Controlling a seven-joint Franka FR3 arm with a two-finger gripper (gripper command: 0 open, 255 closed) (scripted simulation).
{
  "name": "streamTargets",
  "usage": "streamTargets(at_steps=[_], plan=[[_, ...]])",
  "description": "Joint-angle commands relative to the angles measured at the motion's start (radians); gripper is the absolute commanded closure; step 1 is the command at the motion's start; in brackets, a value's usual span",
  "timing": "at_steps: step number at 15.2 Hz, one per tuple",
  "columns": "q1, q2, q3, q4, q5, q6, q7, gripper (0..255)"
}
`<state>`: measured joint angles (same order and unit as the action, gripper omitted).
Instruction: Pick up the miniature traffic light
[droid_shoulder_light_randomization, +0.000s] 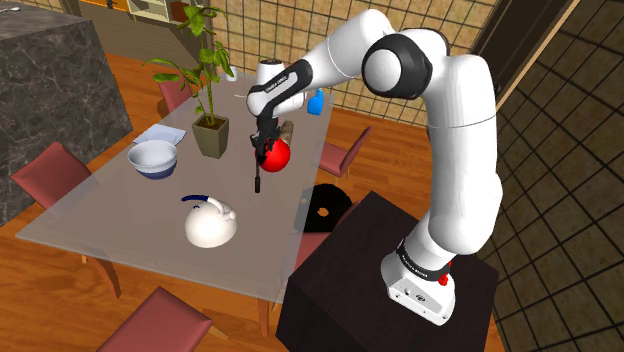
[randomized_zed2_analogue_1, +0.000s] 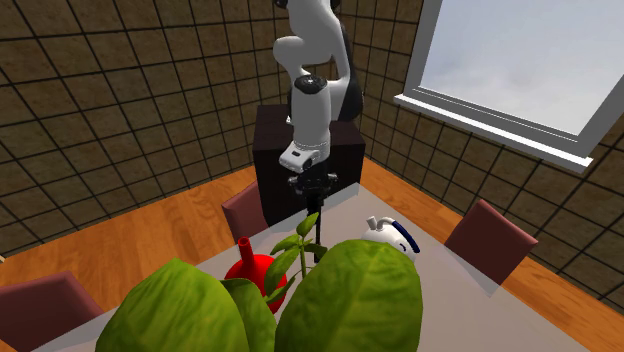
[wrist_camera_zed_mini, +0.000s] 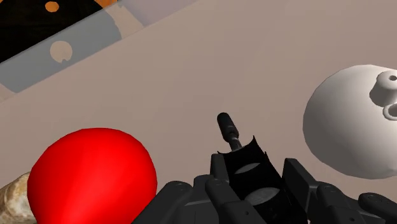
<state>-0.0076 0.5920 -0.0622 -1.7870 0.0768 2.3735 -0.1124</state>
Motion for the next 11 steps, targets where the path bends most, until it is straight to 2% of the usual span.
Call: streamTargets(at_steps=[1,11], plan=[[0.002,-0.016,-0.001,0.005,-0.002,-0.021,0.003,255],[0.005,-0.085,-0.006,0.015,-0.009,-0.100,0.008,255]])
